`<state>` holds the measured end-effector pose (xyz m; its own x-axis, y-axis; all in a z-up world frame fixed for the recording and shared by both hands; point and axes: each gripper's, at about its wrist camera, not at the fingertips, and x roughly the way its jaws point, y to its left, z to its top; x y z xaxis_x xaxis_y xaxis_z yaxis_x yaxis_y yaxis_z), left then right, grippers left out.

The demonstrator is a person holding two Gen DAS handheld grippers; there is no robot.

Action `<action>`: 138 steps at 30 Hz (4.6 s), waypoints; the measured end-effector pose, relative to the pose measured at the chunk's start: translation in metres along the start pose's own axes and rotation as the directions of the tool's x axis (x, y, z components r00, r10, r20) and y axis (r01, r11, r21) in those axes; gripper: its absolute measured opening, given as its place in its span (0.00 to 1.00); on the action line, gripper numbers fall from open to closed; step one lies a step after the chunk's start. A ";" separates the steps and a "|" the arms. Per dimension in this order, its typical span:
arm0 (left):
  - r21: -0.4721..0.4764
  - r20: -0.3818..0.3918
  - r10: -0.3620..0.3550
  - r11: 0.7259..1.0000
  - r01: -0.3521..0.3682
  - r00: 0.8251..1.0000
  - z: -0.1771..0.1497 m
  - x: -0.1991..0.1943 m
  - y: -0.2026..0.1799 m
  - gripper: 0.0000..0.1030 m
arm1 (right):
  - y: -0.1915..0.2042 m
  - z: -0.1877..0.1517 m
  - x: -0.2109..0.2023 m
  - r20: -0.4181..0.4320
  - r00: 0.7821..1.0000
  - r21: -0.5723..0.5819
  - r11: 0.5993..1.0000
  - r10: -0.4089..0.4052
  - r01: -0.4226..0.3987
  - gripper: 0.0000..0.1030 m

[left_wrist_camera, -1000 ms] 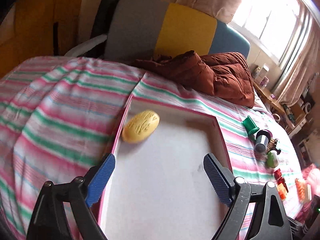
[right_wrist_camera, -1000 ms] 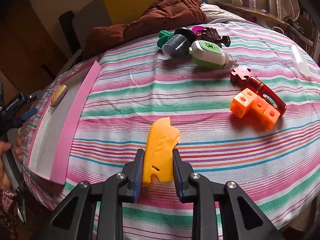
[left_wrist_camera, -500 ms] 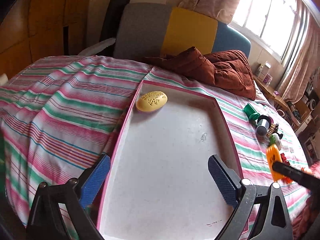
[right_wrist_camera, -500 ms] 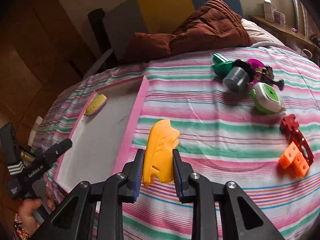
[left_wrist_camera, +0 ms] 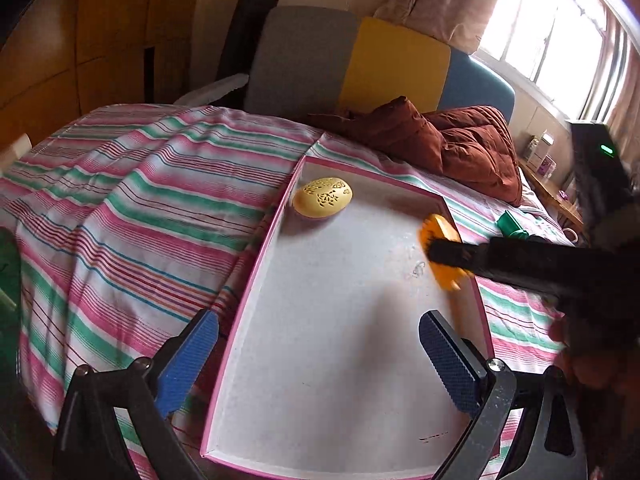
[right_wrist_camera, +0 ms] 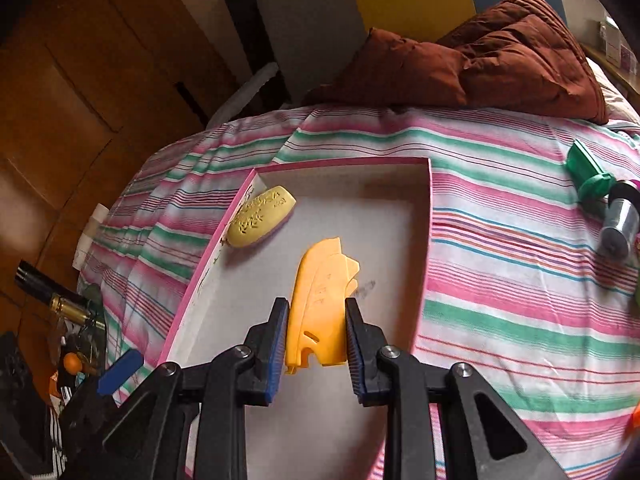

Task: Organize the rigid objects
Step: 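Carry the yellow piece into the tray and open the right tool, then grasp the orange cube blocks with the left tool, then grasp the red flashlight with the right tool while the left tool lifts the orange blocks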

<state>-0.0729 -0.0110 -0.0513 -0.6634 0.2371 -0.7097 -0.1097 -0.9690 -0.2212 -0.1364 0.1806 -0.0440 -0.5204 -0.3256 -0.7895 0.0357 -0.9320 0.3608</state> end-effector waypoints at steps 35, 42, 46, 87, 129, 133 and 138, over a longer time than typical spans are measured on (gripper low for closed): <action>-0.026 0.035 -0.023 0.999 0.024 0.999 -0.006 -0.015 -0.002 0.99 | -0.026 -0.016 -0.054 0.146 0.986 -0.054 0.995 -0.076 0.085 0.35; 0.056 0.069 -0.150 0.988 0.146 0.986 -0.017 -0.028 -0.033 1.00 | -0.073 -0.068 -0.093 0.145 0.973 -0.010 0.983 -0.181 0.184 0.35; 0.111 0.042 -0.212 0.972 0.207 0.976 -0.023 -0.033 -0.054 1.00 | -0.107 -0.095 -0.108 0.131 0.962 0.028 0.971 -0.239 0.237 0.35; 0.258 -0.019 -0.279 0.926 0.274 0.960 -0.063 -0.063 -0.119 1.00 | -0.218 -0.129 -0.167 0.228 0.955 0.121 0.979 -0.189 0.165 0.47; 0.390 -0.117 -0.294 0.865 0.316 0.949 -0.067 -0.042 -0.204 1.00 | -0.288 -0.137 -0.151 0.253 0.882 0.199 0.914 -0.397 0.355 0.25; 0.434 -0.153 -0.315 0.830 0.350 0.937 -0.065 -0.023 -0.242 1.00 | -0.290 -0.139 -0.151 0.265 0.882 0.209 0.916 -0.389 0.342 0.26; 0.519 -0.196 -0.307 0.773 0.364 0.931 -0.071 0.009 -0.289 1.00 | -0.291 -0.141 -0.151 0.278 0.881 0.216 0.918 -0.384 0.332 0.26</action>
<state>0.0052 0.2756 -0.0407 -0.4392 0.5318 -0.7240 -0.7106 -0.6988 -0.0822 0.0520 0.4781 -0.0996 -0.7091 0.1152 -0.6956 -0.3240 -0.9295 0.1763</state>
